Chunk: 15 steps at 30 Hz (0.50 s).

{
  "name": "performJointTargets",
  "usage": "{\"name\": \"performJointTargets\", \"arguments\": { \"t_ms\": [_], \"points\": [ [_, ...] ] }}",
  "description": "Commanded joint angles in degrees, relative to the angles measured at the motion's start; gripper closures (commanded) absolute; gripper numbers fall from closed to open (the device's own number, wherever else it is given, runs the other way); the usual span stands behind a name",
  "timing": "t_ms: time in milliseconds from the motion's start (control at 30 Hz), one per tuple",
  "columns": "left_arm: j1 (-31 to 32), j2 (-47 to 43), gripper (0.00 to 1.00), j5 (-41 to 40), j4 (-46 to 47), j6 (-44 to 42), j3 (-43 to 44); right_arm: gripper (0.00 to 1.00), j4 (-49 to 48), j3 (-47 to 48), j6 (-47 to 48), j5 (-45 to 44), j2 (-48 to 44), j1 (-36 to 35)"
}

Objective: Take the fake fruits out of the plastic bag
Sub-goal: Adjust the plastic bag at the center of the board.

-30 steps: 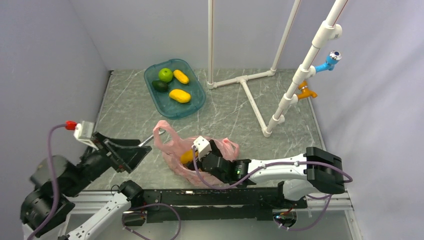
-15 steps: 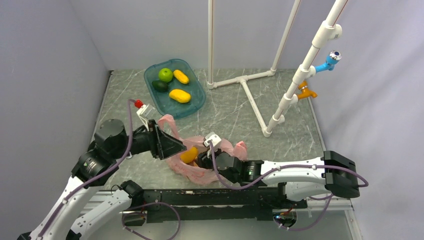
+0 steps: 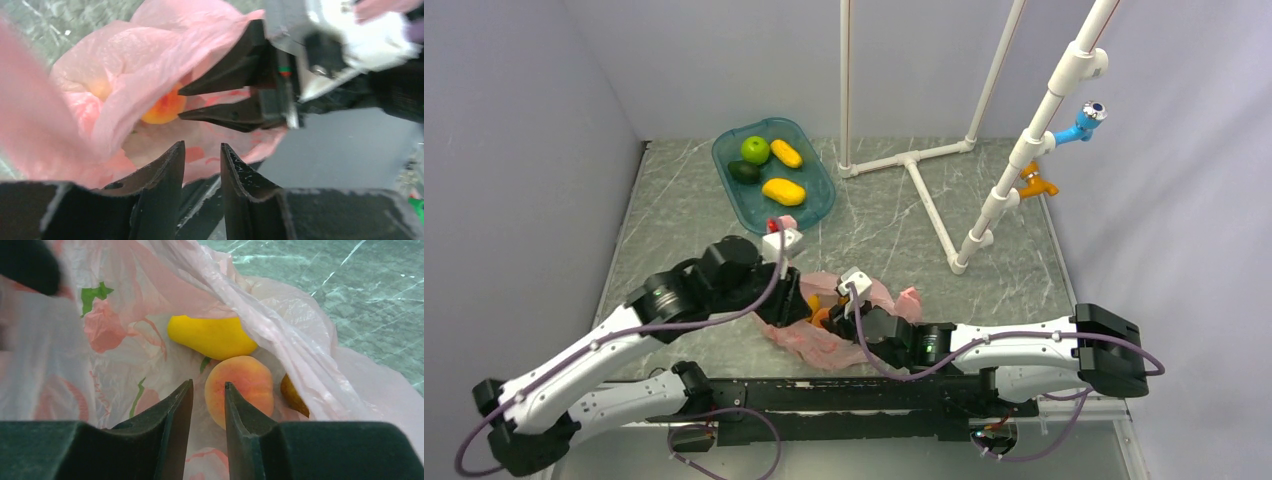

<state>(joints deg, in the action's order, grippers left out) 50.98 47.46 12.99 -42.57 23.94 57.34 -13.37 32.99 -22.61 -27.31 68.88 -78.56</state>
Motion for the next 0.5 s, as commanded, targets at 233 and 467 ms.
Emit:
{"name": "performJointTargets", "arguments": {
  "t_ms": [233, 467],
  "points": [
    [4.15, 9.67, 0.67, -22.24, 4.86, 0.04, -0.72, 0.75, -3.61, -0.22, 0.26, 4.63, 0.31, -0.08],
    [4.13, 11.76, 0.65, -25.89, 3.77, 3.38, -7.04, 0.72, -5.66, -1.69, 0.65, 12.88, 3.66, -0.32]
  ]
}}
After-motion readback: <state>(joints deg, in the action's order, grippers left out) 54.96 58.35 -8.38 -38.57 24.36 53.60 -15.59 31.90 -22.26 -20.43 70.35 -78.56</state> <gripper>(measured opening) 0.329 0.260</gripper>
